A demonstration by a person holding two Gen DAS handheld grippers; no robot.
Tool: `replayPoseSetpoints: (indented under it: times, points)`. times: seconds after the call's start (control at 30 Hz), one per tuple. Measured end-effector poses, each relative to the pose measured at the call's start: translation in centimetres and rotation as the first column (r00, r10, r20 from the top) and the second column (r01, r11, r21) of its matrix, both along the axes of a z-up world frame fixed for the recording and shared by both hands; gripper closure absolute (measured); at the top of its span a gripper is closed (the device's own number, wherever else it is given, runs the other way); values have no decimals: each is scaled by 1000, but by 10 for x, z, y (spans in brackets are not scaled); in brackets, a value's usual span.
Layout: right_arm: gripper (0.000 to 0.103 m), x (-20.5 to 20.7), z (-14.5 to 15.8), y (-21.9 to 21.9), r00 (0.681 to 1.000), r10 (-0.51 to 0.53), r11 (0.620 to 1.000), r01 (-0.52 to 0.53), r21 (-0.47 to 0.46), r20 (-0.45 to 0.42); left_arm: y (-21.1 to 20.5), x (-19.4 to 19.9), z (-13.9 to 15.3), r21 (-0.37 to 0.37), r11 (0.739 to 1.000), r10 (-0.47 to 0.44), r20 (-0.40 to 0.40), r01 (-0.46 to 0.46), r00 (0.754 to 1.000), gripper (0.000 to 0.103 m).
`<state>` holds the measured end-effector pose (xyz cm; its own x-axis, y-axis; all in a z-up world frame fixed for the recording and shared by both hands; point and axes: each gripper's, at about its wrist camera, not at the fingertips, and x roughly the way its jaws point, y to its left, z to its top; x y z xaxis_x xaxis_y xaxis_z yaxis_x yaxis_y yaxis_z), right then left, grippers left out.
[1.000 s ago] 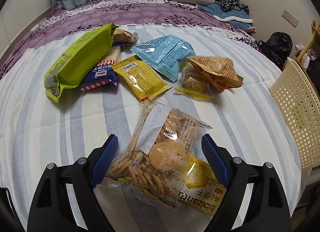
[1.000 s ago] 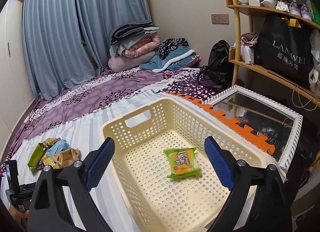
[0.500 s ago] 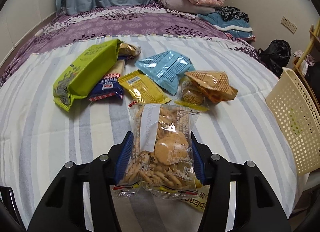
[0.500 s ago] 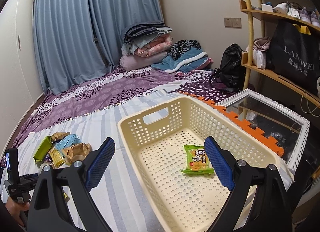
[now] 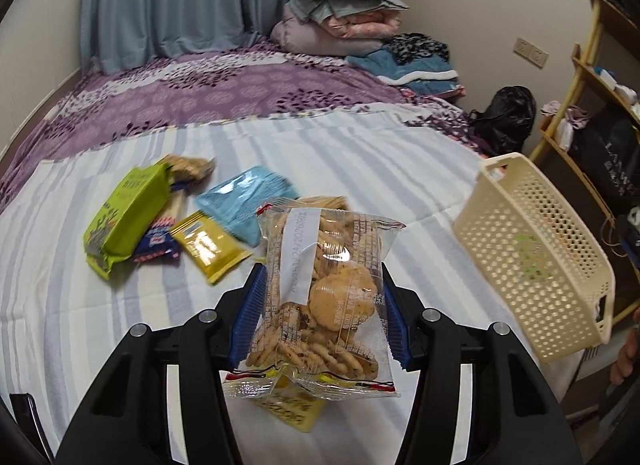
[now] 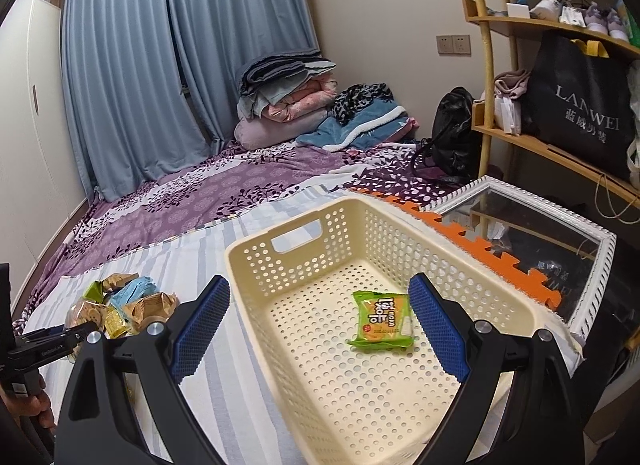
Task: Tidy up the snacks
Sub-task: 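Carry the clear cookie bag into the basket and open the left tool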
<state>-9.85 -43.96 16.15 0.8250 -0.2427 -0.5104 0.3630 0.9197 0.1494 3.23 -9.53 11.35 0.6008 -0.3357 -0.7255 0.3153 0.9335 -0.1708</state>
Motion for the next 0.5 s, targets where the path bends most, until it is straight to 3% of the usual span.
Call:
replayPoseSetpoints:
  times: [0.5]
  points:
    - [13,-36,-7,-50,996,-92,995,92,47,15,-114,-27,40,-39,974,-221,41,223,974,48]
